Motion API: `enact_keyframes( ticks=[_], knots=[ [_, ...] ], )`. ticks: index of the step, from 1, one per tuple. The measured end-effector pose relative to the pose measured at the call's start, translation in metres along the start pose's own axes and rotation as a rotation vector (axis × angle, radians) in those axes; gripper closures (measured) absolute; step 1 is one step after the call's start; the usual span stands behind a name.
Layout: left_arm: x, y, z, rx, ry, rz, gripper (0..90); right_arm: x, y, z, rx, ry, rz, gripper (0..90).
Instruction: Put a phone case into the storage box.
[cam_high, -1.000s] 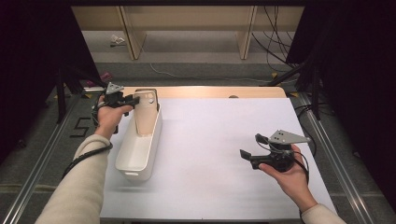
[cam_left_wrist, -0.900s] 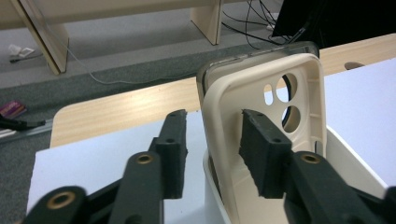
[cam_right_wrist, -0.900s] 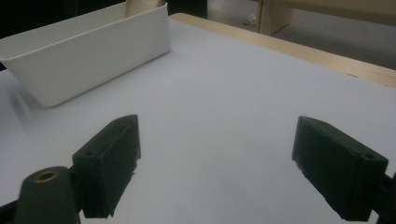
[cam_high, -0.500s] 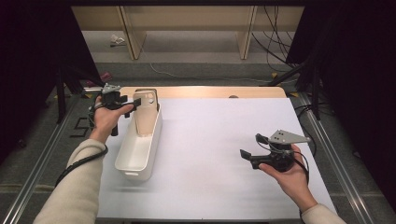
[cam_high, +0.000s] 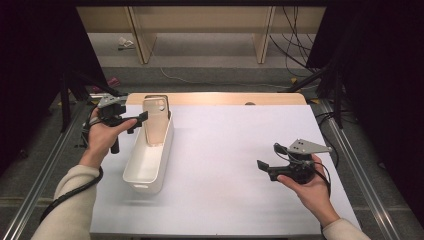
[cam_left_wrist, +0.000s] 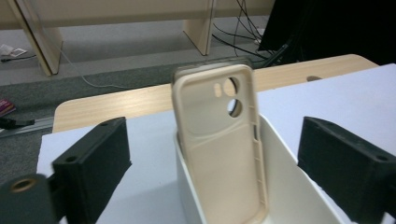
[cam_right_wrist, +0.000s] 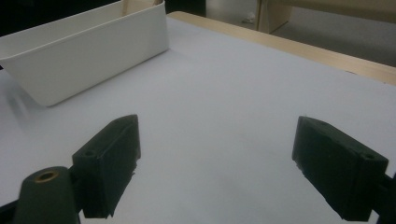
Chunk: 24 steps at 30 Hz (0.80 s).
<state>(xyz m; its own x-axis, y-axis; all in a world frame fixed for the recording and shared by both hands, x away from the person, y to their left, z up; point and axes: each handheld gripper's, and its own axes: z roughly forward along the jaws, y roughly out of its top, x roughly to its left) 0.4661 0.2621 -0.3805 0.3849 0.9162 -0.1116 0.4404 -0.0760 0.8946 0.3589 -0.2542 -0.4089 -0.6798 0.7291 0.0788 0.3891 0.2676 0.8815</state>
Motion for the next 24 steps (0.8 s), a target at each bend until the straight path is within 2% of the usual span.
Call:
enact_keyframes(
  ticks=[5,7,10,12,18,21,24],
  knots=[
    [-0.015,-0.005,-0.013,-0.003,-0.044,0.052,3.0,-0.001,0.0,0.0,0.001,0.0,0.005,16.1],
    [-0.02,-0.008,-0.018,-0.004,-0.056,0.061,1.8,-0.001,0.0,0.0,0.001,0.0,0.004,16.2],
    [-0.026,-0.014,-0.024,0.001,-0.07,0.067,0.2,-0.001,0.0,0.0,-0.001,-0.001,0.003,16.2],
    [-0.03,-0.019,-0.029,-0.004,-0.082,0.056,0.0,-0.001,0.0,0.0,-0.001,-0.001,0.001,16.2],
    [-0.036,-0.032,-0.039,-0.004,-0.095,0.082,0.0,-0.001,0.0,0.0,0.001,0.002,0.0,16.2],
    [-0.038,-0.038,-0.045,-0.024,-0.103,0.073,0.0,0.0,0.0,-0.001,0.001,0.002,-0.003,16.1],
    [-0.043,-0.044,-0.051,-0.036,-0.105,0.081,0.0,0.0,0.001,-0.001,0.0,0.003,-0.004,16.1]
  ],
)
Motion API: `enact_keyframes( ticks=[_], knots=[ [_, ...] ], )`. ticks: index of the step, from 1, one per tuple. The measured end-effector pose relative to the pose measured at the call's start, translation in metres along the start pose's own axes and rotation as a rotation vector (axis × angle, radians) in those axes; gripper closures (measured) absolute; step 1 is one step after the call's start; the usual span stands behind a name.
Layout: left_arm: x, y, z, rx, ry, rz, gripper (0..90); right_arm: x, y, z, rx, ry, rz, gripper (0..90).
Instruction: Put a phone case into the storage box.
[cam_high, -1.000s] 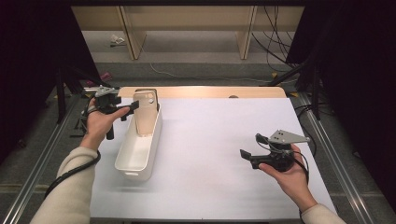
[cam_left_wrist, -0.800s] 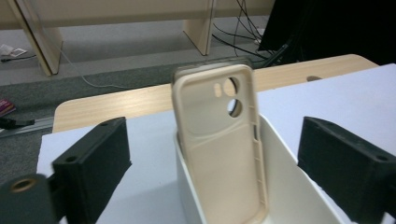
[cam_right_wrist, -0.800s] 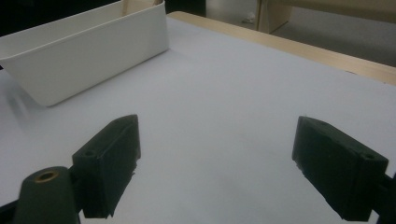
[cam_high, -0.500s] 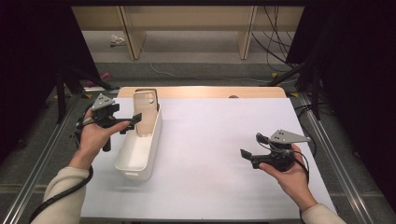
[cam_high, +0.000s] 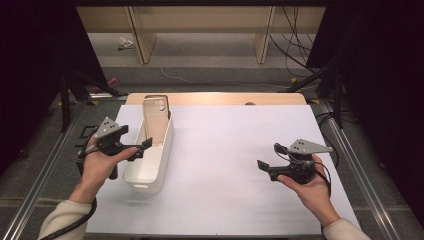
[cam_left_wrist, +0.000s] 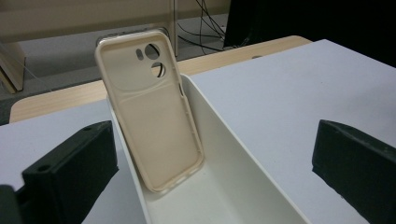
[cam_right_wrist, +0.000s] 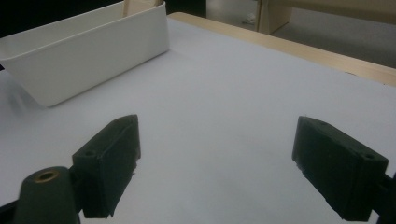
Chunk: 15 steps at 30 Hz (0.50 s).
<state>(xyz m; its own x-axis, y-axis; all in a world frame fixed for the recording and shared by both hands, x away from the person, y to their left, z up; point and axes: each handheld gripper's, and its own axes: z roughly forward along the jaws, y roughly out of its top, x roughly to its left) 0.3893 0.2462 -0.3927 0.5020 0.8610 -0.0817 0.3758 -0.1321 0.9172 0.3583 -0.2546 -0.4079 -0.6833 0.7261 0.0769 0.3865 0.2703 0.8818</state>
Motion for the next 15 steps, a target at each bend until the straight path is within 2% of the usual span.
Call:
enact_keyframes(
  ticks=[6,10,15],
  knots=[
    [-0.012,-0.005,-0.008,-0.021,-0.004,0.015,0.0,0.0,0.0,0.0,0.001,0.005,-0.002,16.2],
    [-0.02,-0.008,-0.012,-0.041,-0.03,0.021,0.0,0.0,0.0,0.0,-0.002,0.006,0.0,16.1],
    [-0.03,-0.014,-0.014,-0.041,-0.044,0.046,0.0,0.0,0.0,0.0,0.002,0.011,-0.004,16.2]
  ],
)
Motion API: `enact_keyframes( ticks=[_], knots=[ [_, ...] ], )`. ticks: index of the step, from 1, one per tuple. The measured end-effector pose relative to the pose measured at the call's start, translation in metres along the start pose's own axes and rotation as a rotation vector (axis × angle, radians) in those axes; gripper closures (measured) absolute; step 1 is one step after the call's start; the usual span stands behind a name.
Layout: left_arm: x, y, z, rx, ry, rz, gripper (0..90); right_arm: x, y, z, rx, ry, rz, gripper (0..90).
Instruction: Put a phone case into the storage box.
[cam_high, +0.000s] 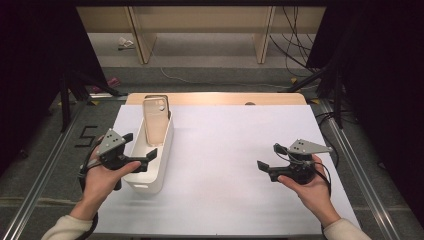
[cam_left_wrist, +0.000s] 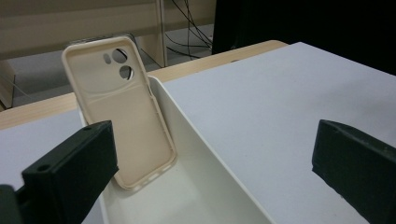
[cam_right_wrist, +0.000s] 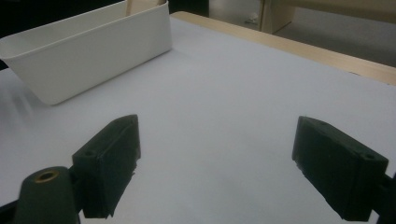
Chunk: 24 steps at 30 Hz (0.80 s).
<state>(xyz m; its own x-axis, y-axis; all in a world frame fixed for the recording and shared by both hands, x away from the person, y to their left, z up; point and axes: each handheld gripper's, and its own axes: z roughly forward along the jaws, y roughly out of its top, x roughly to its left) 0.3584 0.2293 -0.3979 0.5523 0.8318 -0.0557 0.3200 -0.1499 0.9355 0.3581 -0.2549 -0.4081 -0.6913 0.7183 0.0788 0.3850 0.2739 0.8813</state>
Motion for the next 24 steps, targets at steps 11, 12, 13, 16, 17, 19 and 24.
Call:
enact_keyframes(
  ticks=[11,12,13,16,17,19,24],
  knots=[
    [-0.015,-0.014,-0.013,-0.006,-0.001,0.057,0.0,0.001,-0.001,-0.001,0.0,0.003,-0.001,16.2],
    [-0.016,-0.015,-0.014,-0.007,-0.003,0.059,0.0,0.001,-0.001,-0.001,0.0,0.002,0.0,16.2],
    [-0.017,-0.017,-0.015,-0.011,-0.006,0.059,0.0,0.0,-0.001,-0.002,0.001,0.002,-0.001,16.2],
    [-0.019,-0.021,-0.017,-0.021,-0.007,0.079,0.0,0.0,-0.002,-0.003,0.0,0.001,0.001,16.2],
    [-0.019,-0.022,-0.017,-0.025,-0.008,0.078,0.0,0.0,-0.003,-0.004,0.001,0.002,0.002,16.1],
    [-0.019,-0.024,-0.017,-0.034,-0.011,0.081,0.0,0.0,-0.003,-0.004,0.002,0.0,0.003,16.1],
    [-0.02,-0.028,-0.015,-0.037,-0.017,0.098,0.0,0.0,-0.005,-0.006,0.004,0.003,0.003,16.2]
  ],
)
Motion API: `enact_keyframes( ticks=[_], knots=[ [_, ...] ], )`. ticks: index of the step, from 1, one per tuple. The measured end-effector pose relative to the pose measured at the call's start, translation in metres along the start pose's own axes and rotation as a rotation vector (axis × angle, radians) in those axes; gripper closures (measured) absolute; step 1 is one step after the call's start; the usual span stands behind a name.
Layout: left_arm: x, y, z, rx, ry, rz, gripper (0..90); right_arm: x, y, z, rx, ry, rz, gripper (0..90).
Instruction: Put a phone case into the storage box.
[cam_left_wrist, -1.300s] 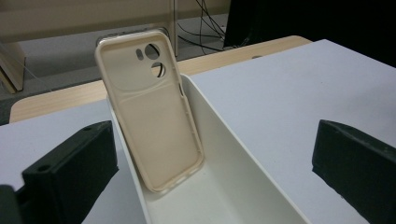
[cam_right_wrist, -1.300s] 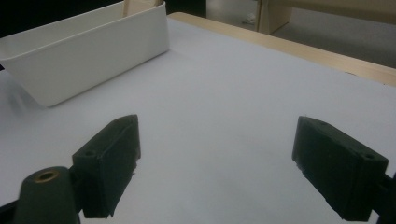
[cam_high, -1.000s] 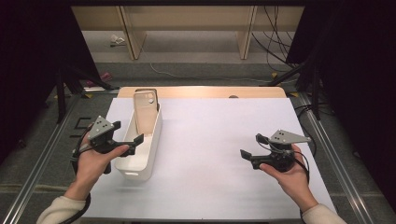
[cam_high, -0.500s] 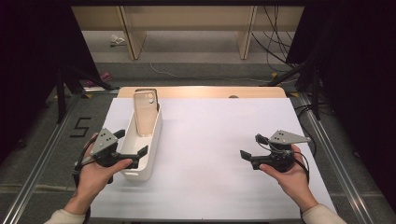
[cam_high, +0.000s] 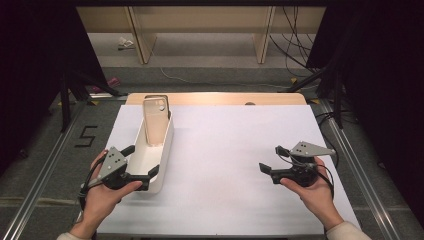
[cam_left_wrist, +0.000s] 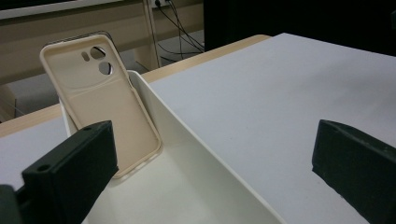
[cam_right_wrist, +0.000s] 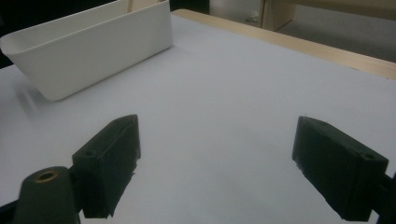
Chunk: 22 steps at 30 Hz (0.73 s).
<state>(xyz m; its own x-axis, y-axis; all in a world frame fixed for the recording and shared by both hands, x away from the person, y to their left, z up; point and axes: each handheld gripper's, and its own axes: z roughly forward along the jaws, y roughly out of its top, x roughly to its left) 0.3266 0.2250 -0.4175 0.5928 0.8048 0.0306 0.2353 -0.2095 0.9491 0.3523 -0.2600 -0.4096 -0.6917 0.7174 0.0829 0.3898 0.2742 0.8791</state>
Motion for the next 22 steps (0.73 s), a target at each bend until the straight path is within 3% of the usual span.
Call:
enact_keyframes(
  ticks=[22],
  knots=[
    [-0.003,-0.0047,0.0015,0.023,-0.001,0.015,0.0,0.0014,-0.0022,-0.0026,0.008,-0.001,0.005,16.1]
  ],
)
